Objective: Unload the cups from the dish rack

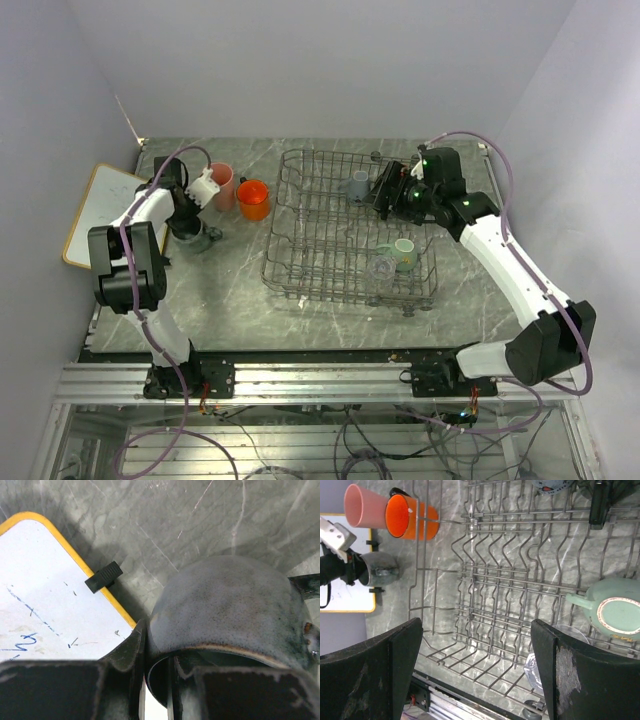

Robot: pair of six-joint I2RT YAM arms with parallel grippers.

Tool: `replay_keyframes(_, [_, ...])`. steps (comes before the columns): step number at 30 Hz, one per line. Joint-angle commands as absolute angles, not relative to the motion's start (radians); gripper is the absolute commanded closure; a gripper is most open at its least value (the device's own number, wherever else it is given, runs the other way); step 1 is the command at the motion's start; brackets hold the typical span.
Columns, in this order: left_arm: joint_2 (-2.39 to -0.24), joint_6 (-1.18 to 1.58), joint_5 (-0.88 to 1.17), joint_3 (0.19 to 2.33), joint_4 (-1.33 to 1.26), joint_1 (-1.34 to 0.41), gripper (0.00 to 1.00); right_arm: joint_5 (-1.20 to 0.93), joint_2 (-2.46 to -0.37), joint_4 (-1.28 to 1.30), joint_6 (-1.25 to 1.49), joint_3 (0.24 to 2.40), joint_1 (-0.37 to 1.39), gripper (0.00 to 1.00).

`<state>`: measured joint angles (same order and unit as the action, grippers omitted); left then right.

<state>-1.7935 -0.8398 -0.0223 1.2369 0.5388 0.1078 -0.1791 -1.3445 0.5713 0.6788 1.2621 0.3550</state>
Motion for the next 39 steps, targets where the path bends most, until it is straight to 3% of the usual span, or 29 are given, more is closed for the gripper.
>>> replay_keyframes(1, [-1.764, -0.824, 0.04, 1.26, 0.474, 0.113, 0.87, -0.16, -1.361, 0.578, 0.655, 1.29, 0.336, 0.11])
replay_keyframes(6, [-1.772, -0.818, 0.043, 1.257, 0.473, 0.111, 0.84, -0.162, -1.367, 0.569, 0.654, 1.281, 0.329, 0.11])
replay_keyframes(9, [-1.768, -0.816, 0.04, 1.261, 0.473, 0.112, 0.64, -0.155, -1.37, 0.571, 0.651, 1.281, 0.325, 0.11])
replay_keyframes(19, [-1.713, -0.797, 0.054, 1.304, 0.513, 0.113, 0.35, -0.104, -1.436, 0.583, 0.616, 1.328, 0.301, 0.09])
replay_keyframes(24, [-1.635, -0.821, 0.092, 1.375, 0.642, 0.114, 0.01, 0.029, -1.526, 0.612, 0.584, 1.418, 0.295, 0.07])
replay_keyframes(31, [-1.522, -0.847, 0.227, 1.52, 0.937, 0.114, 0.01, 0.196, -1.694, 0.62, 0.553, 1.543, 0.299, 0.07])
replay_keyframes(39, [-1.41, -0.815, 0.389, 1.464, 1.065, 0.11, 0.01, 0.321, -1.875, 0.622, 0.465, 1.593, 0.338, 0.15])
